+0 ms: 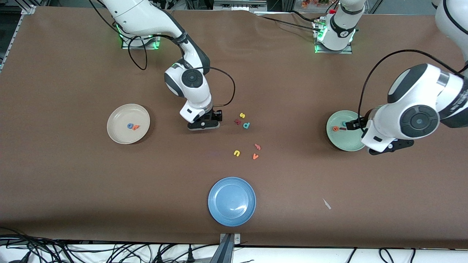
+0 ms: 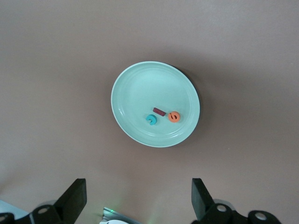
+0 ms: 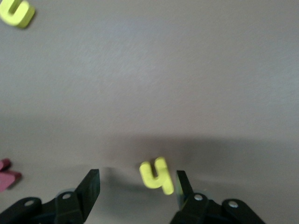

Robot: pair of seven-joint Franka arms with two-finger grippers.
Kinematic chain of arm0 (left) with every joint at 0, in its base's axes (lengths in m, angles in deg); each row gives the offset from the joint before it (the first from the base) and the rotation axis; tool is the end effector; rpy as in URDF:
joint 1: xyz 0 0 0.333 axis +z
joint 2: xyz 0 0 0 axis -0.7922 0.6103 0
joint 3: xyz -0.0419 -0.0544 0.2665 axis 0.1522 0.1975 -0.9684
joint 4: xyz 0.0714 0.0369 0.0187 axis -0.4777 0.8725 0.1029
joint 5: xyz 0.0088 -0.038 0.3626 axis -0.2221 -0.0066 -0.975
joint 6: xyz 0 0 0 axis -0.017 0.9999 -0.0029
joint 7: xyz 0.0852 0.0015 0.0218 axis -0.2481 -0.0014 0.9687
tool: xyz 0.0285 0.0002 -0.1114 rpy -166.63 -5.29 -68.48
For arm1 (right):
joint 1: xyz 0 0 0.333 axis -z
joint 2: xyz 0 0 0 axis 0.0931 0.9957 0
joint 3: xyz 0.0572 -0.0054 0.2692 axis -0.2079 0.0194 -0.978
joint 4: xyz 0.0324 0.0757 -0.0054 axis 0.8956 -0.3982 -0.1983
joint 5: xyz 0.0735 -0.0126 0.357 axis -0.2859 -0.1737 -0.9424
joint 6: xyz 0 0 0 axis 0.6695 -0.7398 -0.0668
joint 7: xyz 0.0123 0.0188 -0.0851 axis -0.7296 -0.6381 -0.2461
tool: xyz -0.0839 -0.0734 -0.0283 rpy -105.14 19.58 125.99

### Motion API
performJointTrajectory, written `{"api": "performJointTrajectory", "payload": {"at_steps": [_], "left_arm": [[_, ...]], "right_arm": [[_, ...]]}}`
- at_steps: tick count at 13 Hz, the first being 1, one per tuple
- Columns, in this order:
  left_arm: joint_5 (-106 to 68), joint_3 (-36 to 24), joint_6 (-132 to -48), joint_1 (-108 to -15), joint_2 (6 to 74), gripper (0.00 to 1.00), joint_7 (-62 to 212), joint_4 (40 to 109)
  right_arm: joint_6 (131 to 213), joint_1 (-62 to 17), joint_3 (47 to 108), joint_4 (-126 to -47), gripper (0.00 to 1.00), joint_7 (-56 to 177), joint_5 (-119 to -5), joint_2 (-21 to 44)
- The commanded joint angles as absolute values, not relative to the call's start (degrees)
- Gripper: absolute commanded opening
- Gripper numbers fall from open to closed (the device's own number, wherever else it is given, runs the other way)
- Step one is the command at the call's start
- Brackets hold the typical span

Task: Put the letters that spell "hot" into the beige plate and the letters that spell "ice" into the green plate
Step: 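Grasp the yellow 4 with the right gripper while the left gripper withdraws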

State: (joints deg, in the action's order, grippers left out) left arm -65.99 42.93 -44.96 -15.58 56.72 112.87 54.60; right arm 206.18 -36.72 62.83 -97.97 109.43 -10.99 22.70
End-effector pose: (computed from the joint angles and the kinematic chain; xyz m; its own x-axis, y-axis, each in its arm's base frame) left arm 0.5797 -0.0837 0.3966 0.9061 0.2871 -0.3109 0.2031 -0.9396 -0.2756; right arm 0.4518 0.3868 0.1660 0.9884 0.1116 0.1034 0.1148 -0.9931 -0.0257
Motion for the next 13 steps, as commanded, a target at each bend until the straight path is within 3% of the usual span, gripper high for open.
{"api": "performJointTrajectory", "payload": {"at_steps": [1,6,9,11,13], "left_arm": [[-65.5,37.6,-39.3,-22.1,56.5,0.98,106.0,45.5],[-64.7,23.2,-31.9,-31.7,55.7,0.99,76.2,29.3],[-59.1,12.0,-31.2,-39.3,55.4,1.00,73.8,23.7],[-48.6,1.0,-32.2,-43.7,53.4,1.00,74.0,22.8],[-36.4,-14.5,-35.8,-50.1,50.2,0.98,74.0,23.5]], "right_arm": [[208.2,-37.4,63.1,-99.0,0.74,110.2,-9.4,23.6],[209.5,-35.8,63.1,-100.6,0.74,106.8,-8.1,22.9],[209.4,-35.0,63.3,-99.9,0.73,103.1,-8.2,22.3],[209.4,-34.6,63.3,-99.9,0.72,103.3,-8.2,22.0],[209.4,-34.6,63.3,-100.1,0.64,103.5,-8.2,22.1]]}}
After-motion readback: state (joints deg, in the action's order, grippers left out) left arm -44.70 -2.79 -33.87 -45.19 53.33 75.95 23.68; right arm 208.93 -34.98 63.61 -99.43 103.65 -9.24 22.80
